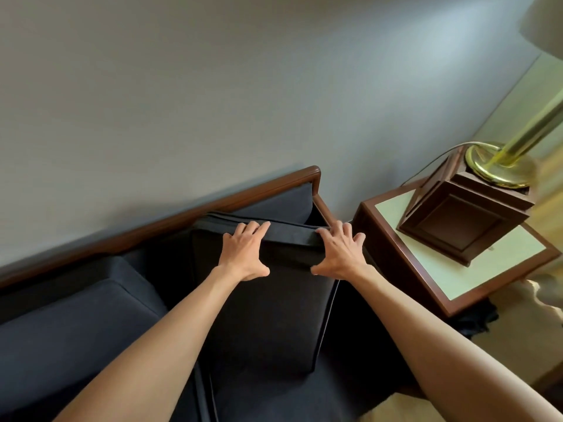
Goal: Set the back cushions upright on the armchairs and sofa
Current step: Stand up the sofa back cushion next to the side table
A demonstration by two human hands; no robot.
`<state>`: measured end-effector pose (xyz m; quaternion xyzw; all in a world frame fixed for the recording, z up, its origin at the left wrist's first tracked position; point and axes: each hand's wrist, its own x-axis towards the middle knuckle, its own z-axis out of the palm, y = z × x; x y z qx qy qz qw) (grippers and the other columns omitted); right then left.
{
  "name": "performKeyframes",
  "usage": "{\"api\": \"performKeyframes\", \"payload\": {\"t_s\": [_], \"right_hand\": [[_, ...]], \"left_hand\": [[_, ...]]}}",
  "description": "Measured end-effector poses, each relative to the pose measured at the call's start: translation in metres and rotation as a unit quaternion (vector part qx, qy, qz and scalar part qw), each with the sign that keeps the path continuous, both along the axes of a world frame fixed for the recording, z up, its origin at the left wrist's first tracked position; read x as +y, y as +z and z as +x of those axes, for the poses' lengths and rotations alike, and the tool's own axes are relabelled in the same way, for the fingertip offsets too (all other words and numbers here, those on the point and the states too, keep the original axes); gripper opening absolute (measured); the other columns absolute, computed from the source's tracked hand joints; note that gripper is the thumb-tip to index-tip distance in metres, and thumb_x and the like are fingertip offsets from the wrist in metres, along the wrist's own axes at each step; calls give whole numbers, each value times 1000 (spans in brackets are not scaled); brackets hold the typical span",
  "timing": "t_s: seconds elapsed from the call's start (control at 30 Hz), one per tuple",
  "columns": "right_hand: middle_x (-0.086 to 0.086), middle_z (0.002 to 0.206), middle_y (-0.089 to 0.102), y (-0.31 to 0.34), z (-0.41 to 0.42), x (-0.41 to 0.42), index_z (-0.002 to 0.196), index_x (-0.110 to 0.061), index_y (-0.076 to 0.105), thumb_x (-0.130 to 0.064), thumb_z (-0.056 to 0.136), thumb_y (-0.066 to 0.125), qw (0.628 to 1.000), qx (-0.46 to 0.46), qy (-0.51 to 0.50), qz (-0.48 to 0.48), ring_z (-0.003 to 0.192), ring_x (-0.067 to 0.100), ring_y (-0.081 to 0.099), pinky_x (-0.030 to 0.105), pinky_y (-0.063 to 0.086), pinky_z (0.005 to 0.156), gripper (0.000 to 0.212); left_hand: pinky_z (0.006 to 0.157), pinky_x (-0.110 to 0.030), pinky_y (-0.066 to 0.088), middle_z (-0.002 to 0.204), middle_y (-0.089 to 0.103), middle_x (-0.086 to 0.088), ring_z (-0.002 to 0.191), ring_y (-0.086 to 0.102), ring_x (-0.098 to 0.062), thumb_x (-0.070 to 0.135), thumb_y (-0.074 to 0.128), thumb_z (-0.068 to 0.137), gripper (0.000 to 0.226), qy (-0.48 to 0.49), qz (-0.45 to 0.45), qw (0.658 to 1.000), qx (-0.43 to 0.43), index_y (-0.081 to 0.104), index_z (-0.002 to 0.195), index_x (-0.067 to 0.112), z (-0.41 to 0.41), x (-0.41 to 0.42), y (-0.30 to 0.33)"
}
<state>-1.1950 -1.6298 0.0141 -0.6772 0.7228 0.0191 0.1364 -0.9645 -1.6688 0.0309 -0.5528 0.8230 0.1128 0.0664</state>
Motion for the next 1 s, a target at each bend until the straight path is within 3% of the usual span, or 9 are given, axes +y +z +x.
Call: {"api": "performKeyframes", "payload": {"t_s": [0.1, 0.17, 0.23, 0.33, 0.4, 0.47, 0.6, 0.87, 1.0], "right_hand": [[1, 133, 27, 2, -3, 22, 123, -35, 34, -53, 49, 85, 989, -140, -14, 50, 129, 27, 26, 55, 34, 103, 92], [-3, 132, 35, 4, -4, 43, 122, -33, 30, -48, 50, 90, 973, -226, 10, 50, 124, 23, 39, 38, 40, 98, 94], [-2, 137, 39, 3, -4, 65, 136, -28, 27, -46, 51, 92, 961, -274, 12, 26, 125, 17, 40, 29, 37, 100, 108], [3, 138, 42, 0, -1, 90, 145, -22, 24, -46, 50, 92, 959, -283, 5, 14, 125, 18, 42, 28, 36, 103, 119], [2, 129, 45, -3, 2, 104, 141, -24, 26, -45, 50, 92, 954, -299, -3, 19, 117, 19, 46, 34, 43, 99, 114], [1, 123, 47, -5, 9, 118, 136, -26, 27, -42, 48, 92, 946, -323, -18, 8, 113, 20, 49, 36, 48, 94, 110], [1, 119, 52, -4, 21, 139, 131, -33, 31, -46, 40, 88, 934, -353, -50, -17, 110, 21, 53, 43, 52, 92, 109], [-3, 106, 57, 70, 50, 124, 129, -33, 36, -47, 42, 88, 965, -246, 78, -40, 100, 22, 54, 40, 47, 86, 102], [-1, 115, 56, 97, 79, 106, 129, -36, 35, -46, 44, 89, 956, -265, 118, -30, 104, 21, 49, 39, 43, 89, 101]], "left_hand": [[95, -44, 44, 142, 40, -1, 127, 39, -25, 41, 82, 58, 124, 9, 6, 1000, 6, 6, 155, 24, 15, 26, 7], [94, -43, 45, 140, 42, -2, 125, 43, -24, 42, 84, 57, 130, 1, 5, 1000, -5, 1, 155, 23, 23, 43, 9], [94, -42, 46, 136, 46, -2, 121, 51, -24, 43, 88, 56, 134, -8, 7, 1000, -26, 1, 155, 22, 25, 55, 14], [96, -45, 45, 134, 50, -4, 116, 57, -27, 47, 92, 51, 126, -20, 4, 997, -77, 20, 151, 22, 20, 65, 28], [101, -50, 38, 136, 45, -6, 125, 47, -28, 50, 93, 44, 120, -46, -17, 994, -101, 31, 143, 22, 19, 71, 32], [108, -55, 30, 142, 37, -8, 134, 35, -28, 51, 93, 40, 124, -75, -12, 992, -104, 29, 140, 17, 20, 75, 32], [109, -51, 32, 129, 56, -3, 122, 52, -24, 49, 93, 40, 121, -79, 17, 995, -57, 28, 138, 20, 36, 93, 34], [96, -46, 38, 130, 58, 4, 119, 52, -20, 55, 84, 39, 116, 3, -17, 999, 27, 36, 141, 27, 90, 133, 59], [98, -49, 41, 128, 57, 6, 115, 57, -21, 60, 81, 38, 113, 83, 14, 992, 96, 35, 137, 28, 122, 155, 54]]}}
